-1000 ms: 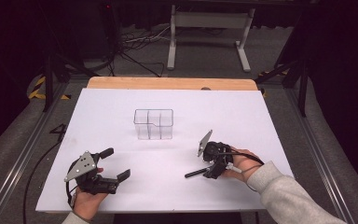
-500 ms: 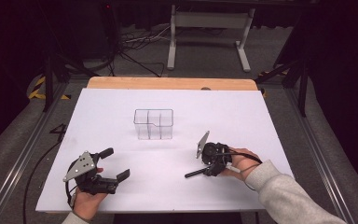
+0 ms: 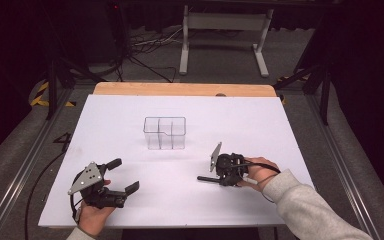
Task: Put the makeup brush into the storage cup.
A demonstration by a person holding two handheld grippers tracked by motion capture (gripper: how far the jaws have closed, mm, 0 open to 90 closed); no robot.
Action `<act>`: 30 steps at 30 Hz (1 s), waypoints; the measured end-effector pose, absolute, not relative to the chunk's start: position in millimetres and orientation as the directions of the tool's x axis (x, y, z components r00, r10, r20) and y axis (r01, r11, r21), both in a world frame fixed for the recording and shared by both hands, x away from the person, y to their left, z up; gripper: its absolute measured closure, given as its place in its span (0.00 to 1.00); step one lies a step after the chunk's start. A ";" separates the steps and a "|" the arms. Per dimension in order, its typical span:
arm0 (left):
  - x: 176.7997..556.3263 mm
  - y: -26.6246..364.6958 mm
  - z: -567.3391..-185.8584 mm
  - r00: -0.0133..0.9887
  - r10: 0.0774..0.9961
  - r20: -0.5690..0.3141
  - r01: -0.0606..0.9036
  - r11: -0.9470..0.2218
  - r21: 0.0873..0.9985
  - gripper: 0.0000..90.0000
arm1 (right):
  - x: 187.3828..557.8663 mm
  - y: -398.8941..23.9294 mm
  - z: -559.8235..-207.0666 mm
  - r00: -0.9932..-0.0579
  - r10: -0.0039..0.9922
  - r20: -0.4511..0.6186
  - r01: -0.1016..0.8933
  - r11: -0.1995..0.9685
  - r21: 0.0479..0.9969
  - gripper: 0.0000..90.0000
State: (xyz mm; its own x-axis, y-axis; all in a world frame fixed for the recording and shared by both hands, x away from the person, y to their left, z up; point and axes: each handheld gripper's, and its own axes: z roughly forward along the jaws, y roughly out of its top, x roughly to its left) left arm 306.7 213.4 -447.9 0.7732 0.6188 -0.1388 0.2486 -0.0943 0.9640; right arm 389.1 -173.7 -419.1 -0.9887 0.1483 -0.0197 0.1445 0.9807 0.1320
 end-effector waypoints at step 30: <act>322.9 197.3 -439.9 0.868 0.485 -0.104 0.212 -0.172 0.962 0.04 | 386.0 -158.2 -374.1 -0.992 0.106 -0.070 0.097 0.987 0.126 0.86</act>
State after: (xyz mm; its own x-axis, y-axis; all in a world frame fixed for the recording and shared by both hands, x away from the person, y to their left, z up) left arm 322.9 197.3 -439.9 0.8680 0.4854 -0.1041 0.2117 -0.1722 0.9620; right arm 386.0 -158.2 -374.1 -0.9919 0.1063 -0.0700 0.0969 0.9873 0.1256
